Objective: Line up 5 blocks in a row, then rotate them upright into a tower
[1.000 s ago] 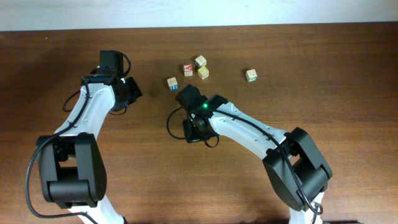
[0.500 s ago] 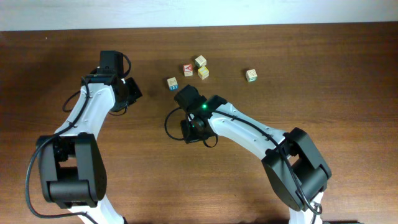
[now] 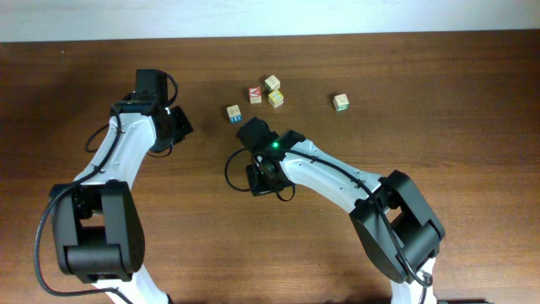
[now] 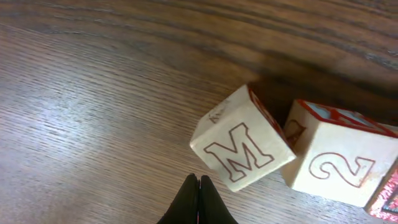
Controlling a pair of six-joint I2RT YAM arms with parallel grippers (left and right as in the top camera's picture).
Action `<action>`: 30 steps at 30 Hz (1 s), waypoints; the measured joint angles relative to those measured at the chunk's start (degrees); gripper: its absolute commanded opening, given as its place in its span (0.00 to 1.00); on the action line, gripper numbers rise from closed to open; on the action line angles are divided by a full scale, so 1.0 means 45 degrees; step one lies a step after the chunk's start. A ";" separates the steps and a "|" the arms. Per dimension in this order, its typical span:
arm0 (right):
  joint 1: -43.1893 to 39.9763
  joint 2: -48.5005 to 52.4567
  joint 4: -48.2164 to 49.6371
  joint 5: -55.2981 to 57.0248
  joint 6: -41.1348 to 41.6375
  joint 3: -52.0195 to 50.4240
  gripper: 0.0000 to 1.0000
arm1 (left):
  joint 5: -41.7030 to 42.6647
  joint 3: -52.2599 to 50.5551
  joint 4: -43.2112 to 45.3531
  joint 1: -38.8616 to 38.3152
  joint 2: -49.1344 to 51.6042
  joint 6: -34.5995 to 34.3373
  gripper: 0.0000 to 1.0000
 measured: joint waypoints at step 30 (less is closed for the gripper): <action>-0.0155 0.0000 -0.0335 0.0724 -0.0165 0.1010 0.04 | -0.0092 0.0000 0.0000 0.0010 0.0000 0.0005 0.00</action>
